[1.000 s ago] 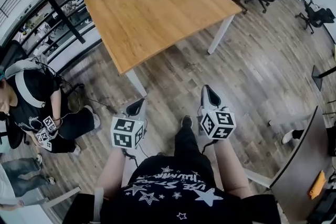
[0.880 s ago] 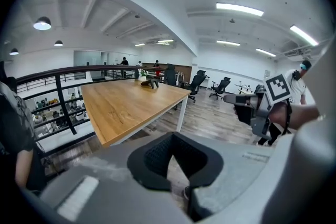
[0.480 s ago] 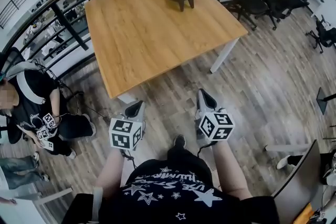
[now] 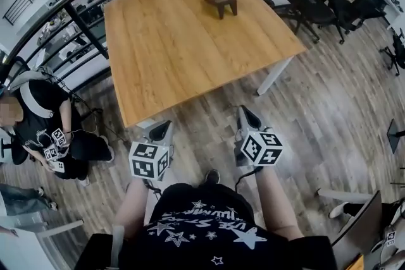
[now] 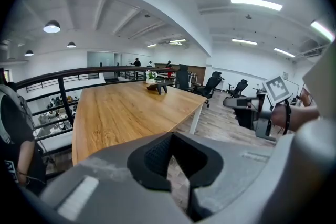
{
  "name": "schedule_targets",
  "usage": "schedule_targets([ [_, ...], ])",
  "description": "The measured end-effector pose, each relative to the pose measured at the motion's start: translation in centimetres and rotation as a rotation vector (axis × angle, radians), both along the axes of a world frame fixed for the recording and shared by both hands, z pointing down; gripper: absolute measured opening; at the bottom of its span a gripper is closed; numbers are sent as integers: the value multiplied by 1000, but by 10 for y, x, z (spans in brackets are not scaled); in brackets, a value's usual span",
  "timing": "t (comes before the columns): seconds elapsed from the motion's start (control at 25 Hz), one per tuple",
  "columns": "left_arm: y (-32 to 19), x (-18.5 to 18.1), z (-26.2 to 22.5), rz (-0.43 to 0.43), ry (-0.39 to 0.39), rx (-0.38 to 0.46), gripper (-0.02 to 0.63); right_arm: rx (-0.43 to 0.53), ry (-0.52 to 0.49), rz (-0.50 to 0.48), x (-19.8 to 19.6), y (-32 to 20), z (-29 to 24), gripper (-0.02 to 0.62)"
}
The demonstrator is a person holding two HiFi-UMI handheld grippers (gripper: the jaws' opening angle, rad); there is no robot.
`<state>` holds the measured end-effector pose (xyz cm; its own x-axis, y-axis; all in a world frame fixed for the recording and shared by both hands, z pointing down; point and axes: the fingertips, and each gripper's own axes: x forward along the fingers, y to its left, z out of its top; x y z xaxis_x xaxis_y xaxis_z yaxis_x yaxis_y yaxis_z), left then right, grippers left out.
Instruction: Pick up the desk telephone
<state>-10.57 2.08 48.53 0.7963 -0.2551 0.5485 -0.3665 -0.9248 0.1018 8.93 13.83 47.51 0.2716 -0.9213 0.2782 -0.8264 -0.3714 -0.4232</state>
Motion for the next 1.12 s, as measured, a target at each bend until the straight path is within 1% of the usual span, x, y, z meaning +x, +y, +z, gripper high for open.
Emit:
schedule_targets([
  [0.12,-5,4,1,-25,5,-7,0,4,-3,-17,7,-6,-1,0],
  [0.28,-12,12,-3,-44,25,-8,0,17,-24,-10,16,-12,-5,0],
  [0.44,-28,28,0,-56,42,-21,0,12,-38,-18,26,-23,-4,0],
  [0.56,-39,42,8,-50,48,-35,0,-1,-39,-2,43,-29,2,0],
  [0.8,-76,90,29,-41,74,-64,0,2,-92,18,92,-54,15,0],
  [1.0,-130,138,19,-26,92,-75,0,-29,-92,43,140,-95,5,0],
  [1.12,-160,165,18,-18,102,-84,0,-22,-116,83,169,-117,0,0],
])
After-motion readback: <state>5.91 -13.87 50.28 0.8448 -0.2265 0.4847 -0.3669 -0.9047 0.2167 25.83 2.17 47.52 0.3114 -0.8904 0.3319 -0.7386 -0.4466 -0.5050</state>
